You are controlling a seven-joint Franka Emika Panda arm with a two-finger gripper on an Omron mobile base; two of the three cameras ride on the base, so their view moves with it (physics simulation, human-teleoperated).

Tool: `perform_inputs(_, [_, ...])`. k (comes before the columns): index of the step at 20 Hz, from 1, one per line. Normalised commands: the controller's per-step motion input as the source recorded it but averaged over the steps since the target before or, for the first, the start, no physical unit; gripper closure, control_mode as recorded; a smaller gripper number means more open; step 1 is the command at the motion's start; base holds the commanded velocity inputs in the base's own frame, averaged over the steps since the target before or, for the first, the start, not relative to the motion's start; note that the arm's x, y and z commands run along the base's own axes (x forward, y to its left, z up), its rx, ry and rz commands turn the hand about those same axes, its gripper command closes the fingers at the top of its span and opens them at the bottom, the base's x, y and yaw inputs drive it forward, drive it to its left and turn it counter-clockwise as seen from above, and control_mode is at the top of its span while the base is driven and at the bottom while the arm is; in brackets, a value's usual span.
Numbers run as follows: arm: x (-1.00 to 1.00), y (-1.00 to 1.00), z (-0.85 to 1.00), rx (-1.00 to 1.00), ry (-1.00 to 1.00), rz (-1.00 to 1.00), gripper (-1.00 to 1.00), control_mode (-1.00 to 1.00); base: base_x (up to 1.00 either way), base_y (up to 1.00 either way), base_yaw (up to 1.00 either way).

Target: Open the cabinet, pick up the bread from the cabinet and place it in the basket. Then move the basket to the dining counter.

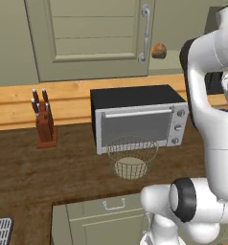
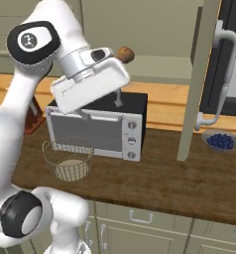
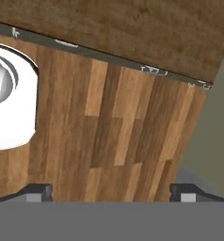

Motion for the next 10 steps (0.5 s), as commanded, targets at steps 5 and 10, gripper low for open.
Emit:
perform_inputs(5, [0.08,0.82,-0.88,0.38,-0.26,0.17,-1.0,-1.0,0.0,0.0,0.0])
perform_inputs(10, [0.8,0.83,-0.07,0.2,-0.52,0.03,-1.0,-1.0,0.0,0.0,0.0])
